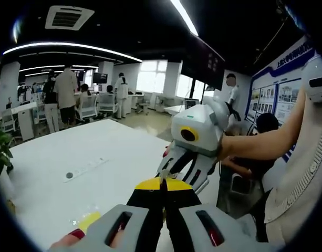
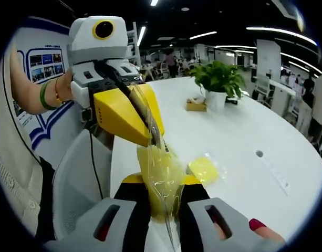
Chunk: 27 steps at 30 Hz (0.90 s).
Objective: Compare the silicone blocks by pressing each to a similar depth, holding the contact briefly, and releasing to observe deformation and rebound differences across the visible hardness samples.
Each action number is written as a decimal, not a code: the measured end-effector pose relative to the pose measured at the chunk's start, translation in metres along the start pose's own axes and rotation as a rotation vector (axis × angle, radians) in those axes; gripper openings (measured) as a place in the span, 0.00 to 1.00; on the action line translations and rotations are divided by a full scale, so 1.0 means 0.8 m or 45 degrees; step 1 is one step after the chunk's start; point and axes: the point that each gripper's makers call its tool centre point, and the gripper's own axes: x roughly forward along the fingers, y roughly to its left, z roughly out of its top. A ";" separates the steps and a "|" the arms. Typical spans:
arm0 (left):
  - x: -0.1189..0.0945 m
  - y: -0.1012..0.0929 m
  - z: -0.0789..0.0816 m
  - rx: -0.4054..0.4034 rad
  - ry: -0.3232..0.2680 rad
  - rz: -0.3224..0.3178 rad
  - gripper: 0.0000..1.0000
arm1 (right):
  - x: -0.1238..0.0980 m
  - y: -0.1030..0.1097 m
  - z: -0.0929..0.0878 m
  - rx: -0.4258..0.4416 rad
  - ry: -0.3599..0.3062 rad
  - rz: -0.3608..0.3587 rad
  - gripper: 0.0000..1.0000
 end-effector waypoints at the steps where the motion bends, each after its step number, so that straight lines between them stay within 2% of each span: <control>1: 0.000 -0.001 0.000 0.007 0.001 -0.002 0.00 | 0.000 0.000 -0.001 0.001 0.005 0.003 0.11; 16: 0.003 -0.009 0.009 0.064 -0.017 -0.024 0.00 | -0.010 0.000 0.002 -0.007 -0.001 0.008 0.11; 22: 0.003 -0.011 0.009 0.061 -0.015 -0.018 0.00 | -0.011 0.000 0.001 -0.017 0.000 0.007 0.11; 27: 0.002 -0.011 0.011 0.020 -0.020 -0.007 0.00 | -0.012 0.002 0.003 -0.015 0.000 0.006 0.12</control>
